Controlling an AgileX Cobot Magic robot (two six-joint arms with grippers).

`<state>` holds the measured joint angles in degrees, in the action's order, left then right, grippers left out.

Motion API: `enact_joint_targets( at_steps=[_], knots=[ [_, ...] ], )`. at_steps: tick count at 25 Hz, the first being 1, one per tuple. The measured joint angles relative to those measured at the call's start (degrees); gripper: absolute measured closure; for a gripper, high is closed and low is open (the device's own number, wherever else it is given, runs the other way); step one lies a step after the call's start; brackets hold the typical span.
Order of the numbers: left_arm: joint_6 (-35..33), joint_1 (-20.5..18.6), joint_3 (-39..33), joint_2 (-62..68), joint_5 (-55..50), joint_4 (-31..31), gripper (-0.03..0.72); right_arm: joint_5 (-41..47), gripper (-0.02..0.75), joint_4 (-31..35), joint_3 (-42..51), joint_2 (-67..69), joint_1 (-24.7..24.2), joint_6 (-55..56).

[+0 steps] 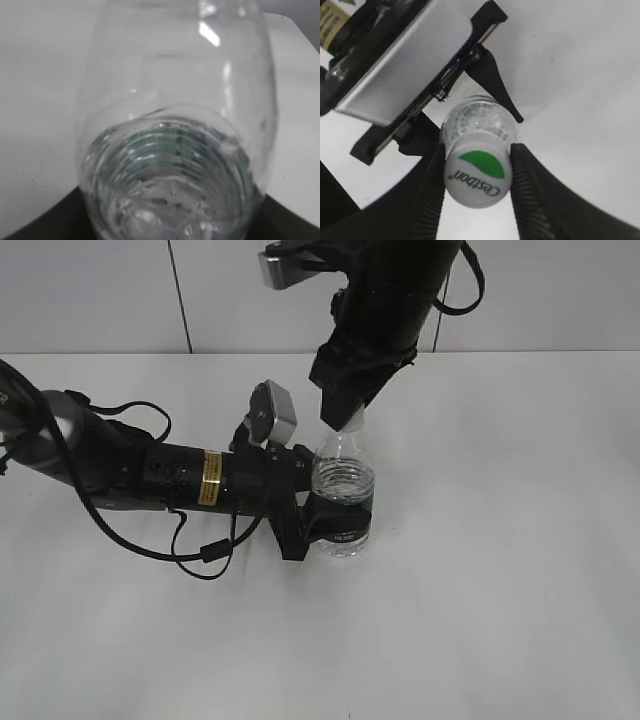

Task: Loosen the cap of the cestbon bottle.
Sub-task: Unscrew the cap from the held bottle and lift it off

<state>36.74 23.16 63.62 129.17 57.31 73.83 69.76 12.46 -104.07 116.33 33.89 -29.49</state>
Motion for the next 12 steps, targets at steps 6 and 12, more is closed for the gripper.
enact_joint_targets(
  at_steps=[6, 12],
  knots=[
    [0.0, 0.0, 0.0, 0.0, 0.0, 0.0, 0.279, -0.1, 0.433, -1.2, -0.1, 0.0, 0.1, -17.7],
    [-0.2, 0.0, 0.0, 0.0, 0.0, 0.0, 0.280, 0.1, 0.433, -1.3, -0.2, 0.0, 0.2, -38.5]
  ],
)
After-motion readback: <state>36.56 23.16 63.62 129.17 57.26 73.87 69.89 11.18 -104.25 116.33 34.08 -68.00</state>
